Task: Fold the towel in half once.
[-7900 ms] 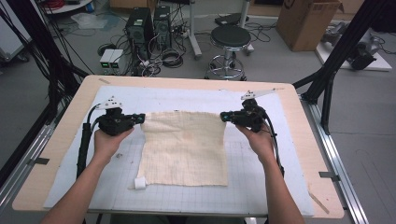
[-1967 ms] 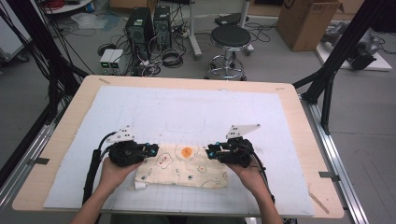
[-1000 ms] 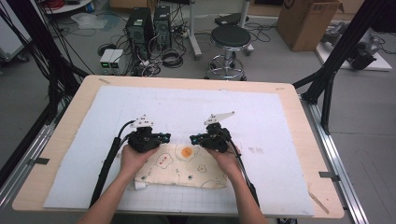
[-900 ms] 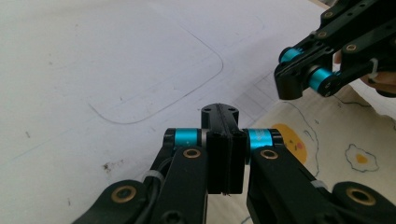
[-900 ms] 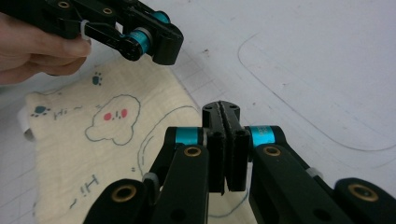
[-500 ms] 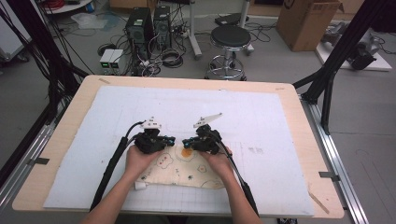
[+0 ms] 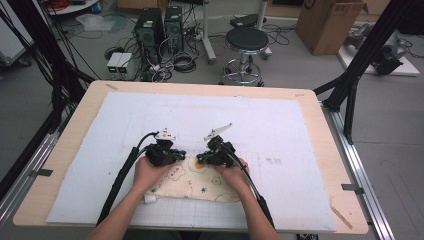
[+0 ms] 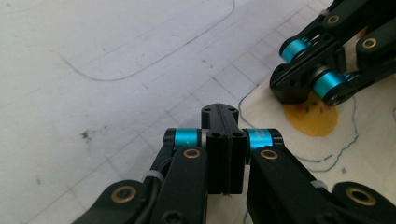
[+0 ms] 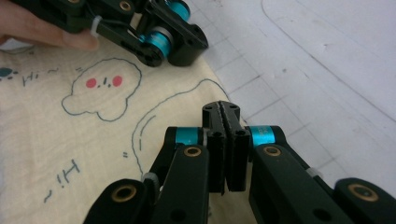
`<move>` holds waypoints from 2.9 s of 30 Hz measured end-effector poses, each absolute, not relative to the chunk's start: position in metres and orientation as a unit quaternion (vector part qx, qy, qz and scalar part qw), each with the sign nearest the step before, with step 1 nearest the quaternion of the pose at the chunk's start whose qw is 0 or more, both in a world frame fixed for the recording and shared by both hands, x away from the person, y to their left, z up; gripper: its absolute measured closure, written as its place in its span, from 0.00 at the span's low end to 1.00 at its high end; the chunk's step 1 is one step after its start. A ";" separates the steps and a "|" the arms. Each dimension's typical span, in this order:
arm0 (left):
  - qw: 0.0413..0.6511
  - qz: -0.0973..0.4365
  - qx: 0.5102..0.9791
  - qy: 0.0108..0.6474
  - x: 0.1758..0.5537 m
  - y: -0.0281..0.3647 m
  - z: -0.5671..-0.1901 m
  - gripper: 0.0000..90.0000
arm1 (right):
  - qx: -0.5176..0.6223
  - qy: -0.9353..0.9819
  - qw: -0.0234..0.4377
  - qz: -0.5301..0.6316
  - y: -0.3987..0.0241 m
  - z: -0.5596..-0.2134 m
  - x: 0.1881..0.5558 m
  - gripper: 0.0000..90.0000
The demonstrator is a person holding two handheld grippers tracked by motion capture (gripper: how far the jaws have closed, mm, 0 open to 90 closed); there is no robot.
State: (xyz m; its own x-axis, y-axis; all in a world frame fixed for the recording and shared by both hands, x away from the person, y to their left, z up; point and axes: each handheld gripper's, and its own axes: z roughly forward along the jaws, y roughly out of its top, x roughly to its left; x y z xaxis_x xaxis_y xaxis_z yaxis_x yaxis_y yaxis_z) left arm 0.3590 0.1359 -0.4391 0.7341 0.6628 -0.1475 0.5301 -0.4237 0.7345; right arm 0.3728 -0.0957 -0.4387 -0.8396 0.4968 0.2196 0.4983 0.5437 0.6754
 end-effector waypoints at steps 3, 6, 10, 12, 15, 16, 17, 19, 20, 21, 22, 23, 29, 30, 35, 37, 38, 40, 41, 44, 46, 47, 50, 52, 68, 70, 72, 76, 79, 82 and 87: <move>0.398 0.085 0.840 0.358 0.359 0.141 -0.438 1.00 | -0.290 -0.877 0.000 -0.384 -0.100 -0.438 0.373 0.99; 0.391 0.092 0.845 0.352 0.358 0.144 -0.437 0.99 | -0.294 -0.874 0.001 -0.386 -0.105 -0.439 0.372 0.99; 0.389 0.099 0.845 0.354 0.356 0.149 -0.437 0.99 | -0.298 -0.872 -0.002 -0.389 -0.112 -0.440 0.370 0.99; 0.392 0.100 0.843 0.355 0.355 0.154 -0.438 0.99 | -0.300 -0.871 -0.002 -0.390 -0.116 -0.440 0.370 0.99; 0.397 0.103 0.838 0.361 0.354 0.160 -0.439 0.99 | -0.306 -0.868 -0.002 -0.390 -0.122 -0.440 0.368 0.99; 0.398 0.103 0.837 0.362 0.353 0.162 -0.439 0.99 | -0.306 -0.868 -0.001 -0.392 -0.124 -0.440 0.368 0.99; 0.398 0.104 0.836 0.363 0.353 0.164 -0.439 0.99 | -0.308 -0.867 -0.003 -0.392 -0.126 -0.440 0.367 0.99; 0.398 0.107 0.835 0.364 0.352 0.167 -0.439 0.99 | -0.311 -0.865 -0.003 -0.394 -0.131 -0.441 0.366 0.99; 0.395 0.108 0.837 0.364 0.352 0.169 -0.438 0.99 | -0.312 -0.864 -0.004 -0.395 -0.133 -0.441 0.366 0.99; 0.393 0.107 0.838 0.364 0.352 0.170 -0.438 0.99 | -0.313 -0.864 -0.004 -0.395 -0.135 -0.441 0.366 0.99; 0.393 0.108 0.837 0.364 0.352 0.171 -0.438 0.99 | -0.317 -0.862 -0.003 -0.397 -0.137 -0.441 0.365 0.99; 0.393 0.109 0.837 0.365 0.351 0.171 -0.438 0.99 | -0.319 -0.861 -0.004 -0.397 -0.140 -0.441 0.364 0.99; 0.389 0.112 0.839 0.363 0.350 0.175 -0.437 0.99 | -0.327 -0.855 -0.007 -0.402 -0.152 -0.442 0.362 0.99; 0.387 0.114 0.841 0.362 0.350 0.176 -0.437 0.99 | -0.327 -0.855 -0.007 -0.403 -0.154 -0.443 0.361 0.99; 0.387 0.114 0.840 0.363 0.349 0.179 -0.437 0.99 | -0.332 -0.852 -0.009 -0.405 -0.163 -0.443 0.360 0.99; 0.386 0.113 0.840 0.363 0.349 0.181 -0.437 0.99 | -0.336 -0.850 -0.010 -0.405 -0.167 -0.443 0.359 0.99; 0.389 0.113 0.838 0.366 0.348 0.182 -0.437 0.99 | -0.337 -0.849 -0.011 -0.407 -0.169 -0.443 0.358 0.99; 0.389 0.114 0.838 0.365 0.348 0.184 -0.437 0.99 | -0.341 -0.848 -0.012 -0.406 -0.173 -0.444 0.357 0.99; 0.388 0.115 0.839 0.364 0.347 0.185 -0.437 0.99 | -0.341 -0.847 -0.014 -0.408 -0.175 -0.444 0.357 0.99; 0.395 0.113 0.833 0.371 0.346 0.190 -0.439 0.99 | -0.346 -0.844 -0.013 -0.411 -0.180 -0.445 0.356 0.99; 0.397 0.113 0.831 0.373 0.345 0.192 -0.439 0.99 | -0.345 -0.843 -0.015 -0.413 -0.183 -0.445 0.355 0.99; 0.396 0.113 0.832 0.372 0.344 0.192 -0.439 0.99 | -0.347 -0.842 -0.013 -0.413 -0.184 -0.445 0.355 0.99; 0.395 0.115 0.833 0.371 0.343 0.195 -0.440 0.99 | -0.349 -0.841 -0.017 -0.413 -0.188 -0.445 0.354 0.99; 0.398 0.113 0.830 0.374 0.343 0.196 -0.440 0.99 | -0.352 -0.839 -0.016 -0.414 -0.191 -0.446 0.353 0.99; 0.398 0.120 0.830 0.372 0.339 0.199 -0.441 0.99 | -0.361 -0.838 -0.025 -0.408 -0.210 -0.444 0.347 0.99; 0.401 0.121 0.828 0.373 0.339 0.198 -0.441 0.99 | -0.359 -0.838 -0.025 -0.409 -0.211 -0.444 0.347 0.99; 0.399 0.124 0.829 0.372 0.339 0.199 -0.440 0.99 | -0.358 -0.839 -0.028 -0.410 -0.211 -0.443 0.347 0.97; 0.418 0.129 0.820 0.369 0.336 0.200 -0.435 0.98 | -0.337 -0.838 -0.038 -0.428 -0.205 -0.435 0.342 0.97; 0.432 0.125 0.817 0.361 0.332 0.200 -0.430 0.97 | -0.328 -0.840 -0.039 -0.431 -0.202 -0.431 0.340 0.96; 0.426 0.121 0.824 0.354 0.329 0.198 -0.431 0.96 | -0.328 -0.841 -0.031 -0.430 -0.201 -0.433 0.340 0.96; 0.413 0.118 0.833 0.349 0.328 0.198 -0.437 0.96 | -0.328 -0.848 -0.026 -0.416 -0.198 -0.437 0.340 0.95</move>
State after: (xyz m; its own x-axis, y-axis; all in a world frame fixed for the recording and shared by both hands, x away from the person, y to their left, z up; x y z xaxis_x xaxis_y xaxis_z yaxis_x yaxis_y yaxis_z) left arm 0.3285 0.1980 -0.4367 0.7281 0.6792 -0.0925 0.4851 -0.4152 0.7696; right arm 0.3403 -0.1981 -0.4369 -0.7831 0.5780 0.2293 0.5350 0.4383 0.7222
